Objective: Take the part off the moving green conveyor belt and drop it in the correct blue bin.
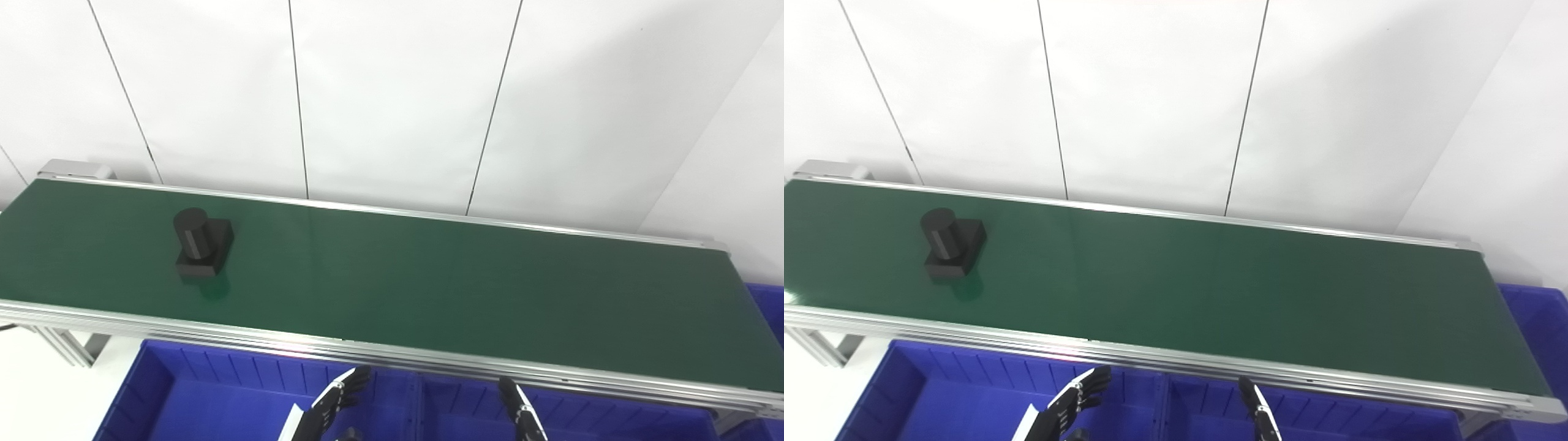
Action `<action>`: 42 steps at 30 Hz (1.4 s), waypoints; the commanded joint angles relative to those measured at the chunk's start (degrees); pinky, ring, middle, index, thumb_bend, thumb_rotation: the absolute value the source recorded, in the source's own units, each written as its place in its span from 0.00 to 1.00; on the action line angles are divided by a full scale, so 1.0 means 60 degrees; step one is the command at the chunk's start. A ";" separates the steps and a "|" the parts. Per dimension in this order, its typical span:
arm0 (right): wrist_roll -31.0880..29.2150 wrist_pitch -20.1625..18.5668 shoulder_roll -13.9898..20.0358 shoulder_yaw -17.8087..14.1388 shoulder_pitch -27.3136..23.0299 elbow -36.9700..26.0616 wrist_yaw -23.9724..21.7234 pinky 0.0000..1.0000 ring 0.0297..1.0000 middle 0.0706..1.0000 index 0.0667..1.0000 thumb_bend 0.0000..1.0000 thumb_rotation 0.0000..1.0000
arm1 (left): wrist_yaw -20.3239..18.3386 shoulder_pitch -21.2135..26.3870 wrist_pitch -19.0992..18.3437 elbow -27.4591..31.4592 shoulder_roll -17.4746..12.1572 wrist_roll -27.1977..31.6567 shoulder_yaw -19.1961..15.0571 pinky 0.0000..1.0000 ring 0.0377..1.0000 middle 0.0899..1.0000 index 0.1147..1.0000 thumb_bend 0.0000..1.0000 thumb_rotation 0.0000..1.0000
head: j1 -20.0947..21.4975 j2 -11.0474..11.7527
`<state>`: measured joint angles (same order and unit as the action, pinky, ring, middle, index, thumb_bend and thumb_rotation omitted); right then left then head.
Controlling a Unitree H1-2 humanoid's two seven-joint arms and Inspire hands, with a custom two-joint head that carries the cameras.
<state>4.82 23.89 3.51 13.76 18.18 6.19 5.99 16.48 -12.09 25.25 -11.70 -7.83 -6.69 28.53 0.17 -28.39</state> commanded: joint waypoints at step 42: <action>-0.0026 0.0504 -0.0165 0.0016 -0.0154 -0.0671 0.0212 0.97 0.95 0.91 0.92 0.79 0.93 | -0.0094 0.0187 0.0280 0.1157 -0.0330 0.0354 -0.0071 0.87 0.89 0.87 0.87 0.73 0.99 | 0.0965 -0.2146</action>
<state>4.43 23.91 2.97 14.13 17.57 3.52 7.67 16.49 -11.10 25.25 -6.66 -10.33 -4.29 28.71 5.98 -41.22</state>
